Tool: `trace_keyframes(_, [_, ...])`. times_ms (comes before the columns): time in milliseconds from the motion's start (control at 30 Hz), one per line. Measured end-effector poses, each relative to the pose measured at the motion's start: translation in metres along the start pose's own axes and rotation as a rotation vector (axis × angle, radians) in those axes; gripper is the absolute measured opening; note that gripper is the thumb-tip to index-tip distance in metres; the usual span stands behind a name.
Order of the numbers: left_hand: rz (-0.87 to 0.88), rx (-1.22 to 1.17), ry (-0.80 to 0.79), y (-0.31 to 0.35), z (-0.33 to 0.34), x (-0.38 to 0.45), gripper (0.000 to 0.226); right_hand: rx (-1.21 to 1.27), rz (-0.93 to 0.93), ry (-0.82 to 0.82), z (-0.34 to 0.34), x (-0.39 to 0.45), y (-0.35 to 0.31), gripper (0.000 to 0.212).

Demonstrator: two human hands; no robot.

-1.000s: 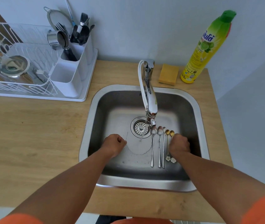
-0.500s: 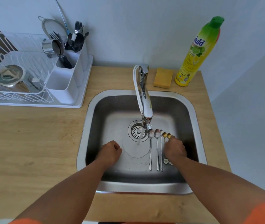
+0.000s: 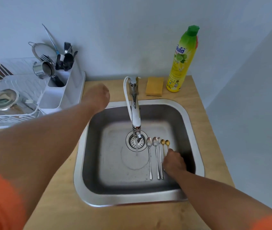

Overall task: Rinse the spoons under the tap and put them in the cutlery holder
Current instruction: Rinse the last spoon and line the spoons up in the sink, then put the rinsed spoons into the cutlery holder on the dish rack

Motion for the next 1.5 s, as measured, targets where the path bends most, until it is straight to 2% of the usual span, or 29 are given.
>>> trace_keyframes(167, [0.219,0.092,0.048,0.066,-0.031,0.028,0.034,0.013,0.0,-0.013,-0.001,-0.004,0.0,0.023])
trace_keyframes(333, [0.356,0.329,-0.088,0.1,-0.006,0.024,0.061,0.014,-0.006,-0.014,-0.001,-0.006,0.0,0.022])
trace_keyframes(467, [0.466,0.328,-0.03,0.106,0.01,0.012,0.072,0.031,-0.001,-0.012,-0.001,-0.005,0.0,0.021])
trace_keyframes(567, [0.468,0.325,0.022,0.102,0.014,0.005,0.072,0.029,0.005,-0.013,0.001,-0.004,0.002,0.021])
trace_keyframes(667, [0.457,0.362,-0.031,0.098,0.027,-0.009,0.085,0.022,0.008,-0.016,0.002,-0.002,0.001,0.021])
trace_keyframes(733, [0.413,0.278,-0.046,0.091,0.031,-0.018,0.087,0.013,0.005,-0.009,0.001,-0.002,-0.002,0.021])
trace_keyframes(833, [0.305,-0.041,0.111,0.071,0.028,-0.036,0.064,0.007,-0.009,-0.001,-0.001,-0.001,-0.007,0.022])
trace_keyframes(933, [0.099,-0.245,0.239,0.03,0.035,-0.056,0.044,0.01,-0.015,-0.003,-0.001,0.0,-0.007,0.022])
trace_keyframes(1033, [-0.136,-0.232,0.142,-0.012,0.066,-0.072,0.033,0.014,-0.02,-0.005,-0.001,0.001,-0.008,0.021])
trace_keyframes(1133, [-0.253,-0.16,-0.074,-0.038,0.108,-0.094,0.026,0.003,-0.016,-0.019,0.0,0.001,-0.009,0.022])
trace_keyframes(1267, [-0.246,-0.055,-0.338,-0.041,0.16,-0.131,0.023,-0.031,-0.048,-0.045,0.003,0.001,-0.014,0.021])
trace_keyframes(1400, [-0.218,-0.009,-0.503,-0.028,0.198,-0.163,0.012,-0.056,-0.074,-0.041,0.002,0.003,-0.024,0.022])
trace_keyframes(1500, [-0.182,-0.009,-0.578,-0.017,0.216,-0.177,0.014,-0.058,-0.073,-0.038,0.003,0.006,-0.027,0.023])
Point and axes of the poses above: each hand's wrist, its own x-axis towards the middle knuckle, its own z-axis out of the palm, y = z × x, the point moved 7 cm from there along x, towards the middle knuckle, and after that the axes turned 5 degrees about x, right-handed, at the moved point
